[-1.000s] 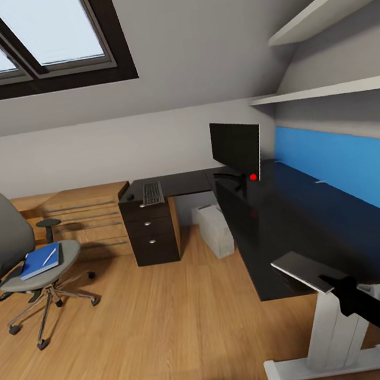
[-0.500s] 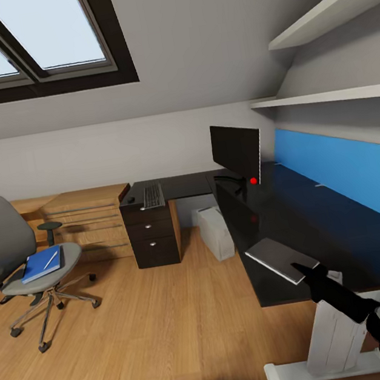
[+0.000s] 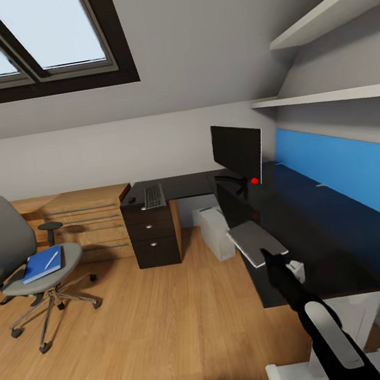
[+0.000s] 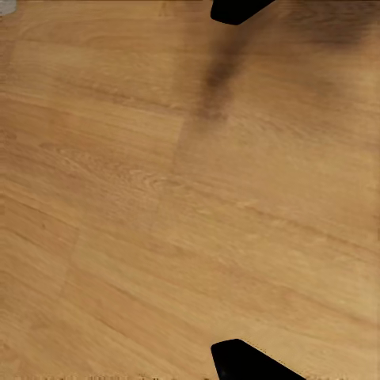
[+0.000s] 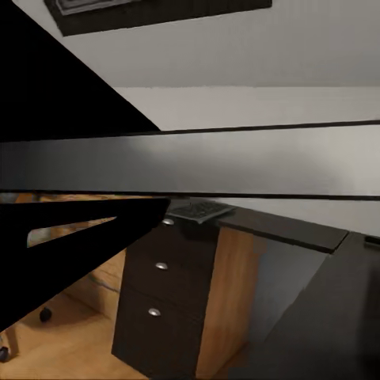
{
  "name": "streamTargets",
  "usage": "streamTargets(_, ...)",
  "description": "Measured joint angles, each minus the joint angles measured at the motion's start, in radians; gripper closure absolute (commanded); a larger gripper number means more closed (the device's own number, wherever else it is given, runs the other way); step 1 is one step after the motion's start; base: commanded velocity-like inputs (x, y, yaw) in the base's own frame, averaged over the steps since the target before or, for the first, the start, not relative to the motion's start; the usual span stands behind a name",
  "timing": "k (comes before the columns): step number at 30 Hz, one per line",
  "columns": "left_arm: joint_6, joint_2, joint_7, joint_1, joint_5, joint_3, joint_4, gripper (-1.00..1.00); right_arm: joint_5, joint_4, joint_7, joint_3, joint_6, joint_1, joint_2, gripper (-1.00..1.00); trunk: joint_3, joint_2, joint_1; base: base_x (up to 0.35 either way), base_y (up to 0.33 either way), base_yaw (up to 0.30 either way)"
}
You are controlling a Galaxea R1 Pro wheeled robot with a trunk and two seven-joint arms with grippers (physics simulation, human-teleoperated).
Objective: In the bedroom, organize the workspace by keeping the computer under the desk, ensuring the monitor is on the desk, placing the keyboard on the desk next to the monitor, placing the mouse on the desk next to the keyboard, moving the folder from the swivel chair onto the desk next to the mouse, stacking the notebook on top of the folder with the pen on top of the notebook, and positioning the swivel chair next to the desk.
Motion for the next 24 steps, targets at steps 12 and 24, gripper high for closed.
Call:
streamTargets(12, 0.0, -0.001, 0.0, 0.0, -0.001, -0.008, 0.004, -1.0, 0.047, 0.017, 0.047, 0.104, -0.262, 0.006, -0.012, 1.0, 0.0, 0.0, 0.0, 0.174, 0.269, 0.0)
streamTargets(24, 0.0, -0.002, 0.0, 0.0, -0.001, -0.011, 0.007, -1.0, 0.047, -0.038, 0.048, 0.109, -0.273, 0.027, -0.018, 1.0, 0.0, 0.0, 0.0, 0.238, 0.266, 0.0)
